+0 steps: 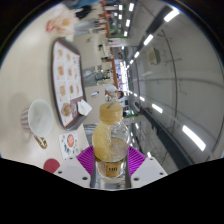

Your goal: Pour water

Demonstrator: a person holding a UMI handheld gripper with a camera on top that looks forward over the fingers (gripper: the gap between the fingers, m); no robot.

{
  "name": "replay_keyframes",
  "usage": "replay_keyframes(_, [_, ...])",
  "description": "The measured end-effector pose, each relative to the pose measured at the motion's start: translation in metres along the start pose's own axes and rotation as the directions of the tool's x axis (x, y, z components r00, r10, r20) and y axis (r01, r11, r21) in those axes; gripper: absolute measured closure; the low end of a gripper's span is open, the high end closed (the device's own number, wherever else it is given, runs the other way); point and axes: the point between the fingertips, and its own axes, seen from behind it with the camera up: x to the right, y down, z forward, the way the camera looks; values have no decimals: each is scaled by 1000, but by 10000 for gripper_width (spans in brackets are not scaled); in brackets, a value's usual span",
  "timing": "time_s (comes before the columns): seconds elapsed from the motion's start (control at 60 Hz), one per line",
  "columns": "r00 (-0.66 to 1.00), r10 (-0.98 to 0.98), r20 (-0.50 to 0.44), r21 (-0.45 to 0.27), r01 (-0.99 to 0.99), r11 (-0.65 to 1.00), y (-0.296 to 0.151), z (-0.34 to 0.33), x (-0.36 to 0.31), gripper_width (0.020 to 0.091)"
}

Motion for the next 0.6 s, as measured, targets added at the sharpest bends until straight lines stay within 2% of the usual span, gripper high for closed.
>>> replay_keyframes(0.067, [953, 296, 62, -24, -295, 955, 8, -4, 10, 712])
replay_keyframes(0.133, [823, 554, 124, -65, -550, 833, 18, -7, 17, 711])
replay_keyframes(0.233, [593, 784, 184, -142, -773, 618, 34, -4, 4, 711])
replay_keyframes(0.367, [350, 908, 229, -252, -880, 402, 54, 0, -35, 713])
replay_keyframes(0.6, [173, 940, 294, -368, -887, 278, 73, 2, -116, 710])
